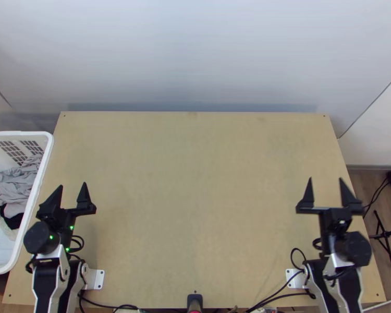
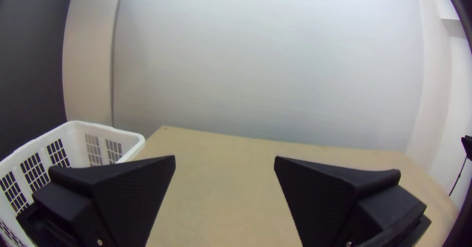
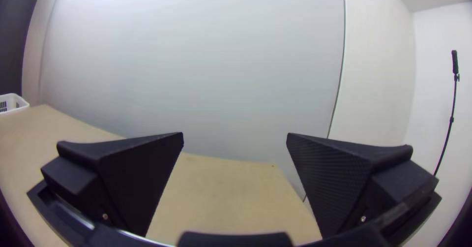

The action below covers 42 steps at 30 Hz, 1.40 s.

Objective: Fold the t-shirt

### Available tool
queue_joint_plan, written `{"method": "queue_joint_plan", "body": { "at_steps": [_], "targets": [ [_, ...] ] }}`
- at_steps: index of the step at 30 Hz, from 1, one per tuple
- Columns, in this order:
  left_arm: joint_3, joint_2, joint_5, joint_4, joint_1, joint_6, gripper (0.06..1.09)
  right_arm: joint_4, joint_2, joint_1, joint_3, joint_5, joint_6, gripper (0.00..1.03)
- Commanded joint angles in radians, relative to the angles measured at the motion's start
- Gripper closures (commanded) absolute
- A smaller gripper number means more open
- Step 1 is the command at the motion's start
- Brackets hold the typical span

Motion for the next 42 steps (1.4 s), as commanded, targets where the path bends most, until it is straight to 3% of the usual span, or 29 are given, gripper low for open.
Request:
{"method": "queue_joint_plan", "body": {
  "at_steps": [1,8,13,18,24,36,42],
  "targets": [
    [0.254,0.13,-0.004,-0.121,-0.047,-0.004,0.11,-0.078,0.239,-0.004,0.28,0.038,-0.005,0.05],
    [0.553,0.348,-0.019,-0.239,-0.032,-0.008,0.11,-0.187,0.486,0.048,0.492,0.043,0.038,0.05],
    [0.715,0.532,-0.017,-0.251,-0.038,0.024,0.11,-0.328,0.733,0.097,0.733,0.043,0.081,0.05],
    [0.889,0.754,-0.011,-0.282,-0.076,0.024,0.11,-0.366,0.926,0.12,0.911,0.043,0.084,0.05],
    [1.13,0.984,-0.014,-0.44,-0.13,0.025,0.11,-0.497,1.09,0.154,1.125,-0.013,0.152,0.07],
    [1.161,1.101,-0.057,-0.51,-0.107,0.047,0.11,-0.695,1.199,0.179,1.328,-0.188,0.232,0.07],
    [1.158,1.101,-0.08,-0.522,0.017,0.085,0.11,-0.774,1.21,0.254,1.392,-0.26,0.278,0.06]
  ]
}}
